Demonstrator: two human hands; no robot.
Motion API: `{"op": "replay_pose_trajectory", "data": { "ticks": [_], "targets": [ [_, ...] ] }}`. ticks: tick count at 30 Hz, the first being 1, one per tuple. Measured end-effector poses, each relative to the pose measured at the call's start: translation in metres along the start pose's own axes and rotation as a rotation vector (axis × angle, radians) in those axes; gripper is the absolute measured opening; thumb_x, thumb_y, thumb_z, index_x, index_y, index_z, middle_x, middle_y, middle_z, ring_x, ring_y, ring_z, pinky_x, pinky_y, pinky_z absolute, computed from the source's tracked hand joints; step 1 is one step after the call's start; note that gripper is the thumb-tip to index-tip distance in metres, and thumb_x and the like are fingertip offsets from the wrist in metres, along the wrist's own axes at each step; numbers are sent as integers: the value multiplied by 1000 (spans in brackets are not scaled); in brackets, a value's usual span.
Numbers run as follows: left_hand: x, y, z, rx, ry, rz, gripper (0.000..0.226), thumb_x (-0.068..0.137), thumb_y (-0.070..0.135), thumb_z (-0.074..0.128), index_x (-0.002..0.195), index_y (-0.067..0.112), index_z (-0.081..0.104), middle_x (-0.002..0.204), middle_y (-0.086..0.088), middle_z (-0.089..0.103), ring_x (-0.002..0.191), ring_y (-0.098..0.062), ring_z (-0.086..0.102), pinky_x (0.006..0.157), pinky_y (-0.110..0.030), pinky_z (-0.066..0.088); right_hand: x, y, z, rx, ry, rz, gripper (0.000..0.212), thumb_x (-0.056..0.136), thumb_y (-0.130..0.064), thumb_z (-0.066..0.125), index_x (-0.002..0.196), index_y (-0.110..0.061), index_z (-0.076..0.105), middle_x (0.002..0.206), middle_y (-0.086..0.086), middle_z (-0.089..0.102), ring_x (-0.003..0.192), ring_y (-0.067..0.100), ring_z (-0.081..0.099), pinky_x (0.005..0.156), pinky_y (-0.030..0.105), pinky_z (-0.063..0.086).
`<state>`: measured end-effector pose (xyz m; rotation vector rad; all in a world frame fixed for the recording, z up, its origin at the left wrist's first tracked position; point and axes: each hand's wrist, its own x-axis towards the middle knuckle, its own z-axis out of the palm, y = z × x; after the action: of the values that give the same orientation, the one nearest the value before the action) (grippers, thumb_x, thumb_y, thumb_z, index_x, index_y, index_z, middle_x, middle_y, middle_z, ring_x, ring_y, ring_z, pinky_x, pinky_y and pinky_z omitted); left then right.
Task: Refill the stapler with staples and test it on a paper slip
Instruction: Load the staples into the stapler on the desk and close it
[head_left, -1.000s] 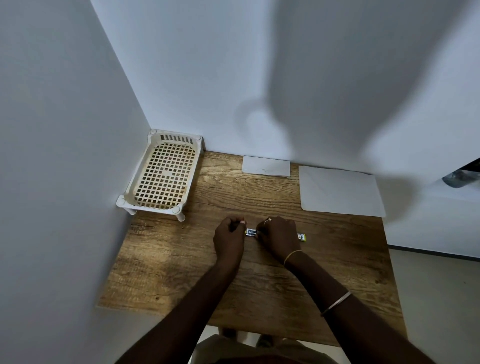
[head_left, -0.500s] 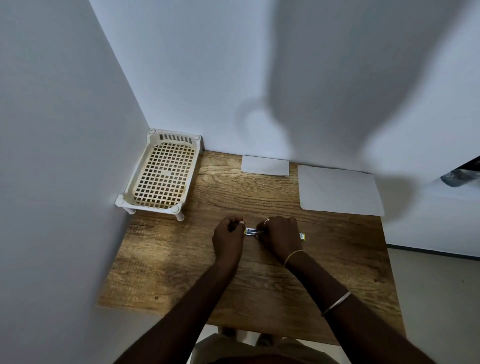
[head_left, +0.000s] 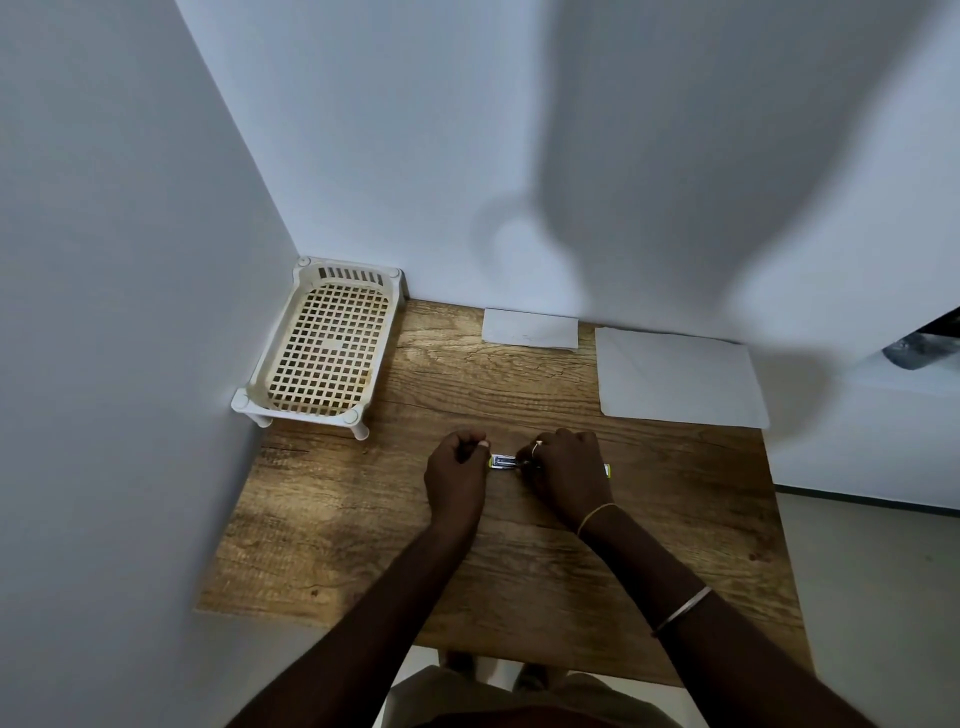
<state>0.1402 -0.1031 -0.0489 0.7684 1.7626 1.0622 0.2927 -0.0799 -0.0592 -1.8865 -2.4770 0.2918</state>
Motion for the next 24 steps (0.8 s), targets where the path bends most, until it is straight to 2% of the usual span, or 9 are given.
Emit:
{"op": "replay_pose_trajectory", "data": {
  "ticks": [6,12,14,16,19,21,24],
  "targets": [
    [0,1,-2,43,0,31,16,94,13,68,108,13,75,101,1,75,95,-11,68,90,-31,54,-2,1,-1,-21,2,10,21,93,-38,60,107,-31,73,106,-7,72,106,19,60,89,38,36],
    [-2,-7,-4,269,-53,164,21,92,8,66,111,11,75,107,-1,76,102,-13,68,94,-26,51,-13,7,3,-31,39,71,15,87,-34,69,100,-29,75,106,-7,71,105,21,59,87,39,38],
    [-3,-9,-2,322,-75,173,24,92,6,65,114,9,75,111,-2,75,106,-12,67,92,-18,47,-14,8,5,-44,28,74,16,86,-34,69,101,-29,75,107,-7,71,105,23,59,87,41,38],
    [-5,-10,-1,348,-83,170,27,92,2,64,116,8,74,113,-2,74,106,-10,66,84,-4,39,-14,7,6,-32,28,81,16,85,-32,70,100,-29,75,105,-6,71,104,24,60,87,41,39],
    [-6,-11,0,360,-75,166,30,90,-3,62,116,8,74,113,-3,72,104,-10,64,76,4,37,-12,6,9,4,37,89,13,84,-30,72,96,-29,75,102,-7,71,103,24,60,85,41,39],
    [-5,-11,0,377,-71,162,31,90,-3,61,116,9,75,114,-4,72,101,-8,62,78,0,38,-9,3,10,30,31,87,13,84,-30,71,97,-30,74,104,-8,71,105,24,58,85,41,37],
    [-3,-11,-1,389,-83,148,33,89,-2,60,116,9,74,115,-5,72,106,-14,65,85,-10,38,-3,-6,12,78,9,71,15,84,-29,71,99,-29,74,109,-7,69,110,24,56,87,42,36]
  ]
}}
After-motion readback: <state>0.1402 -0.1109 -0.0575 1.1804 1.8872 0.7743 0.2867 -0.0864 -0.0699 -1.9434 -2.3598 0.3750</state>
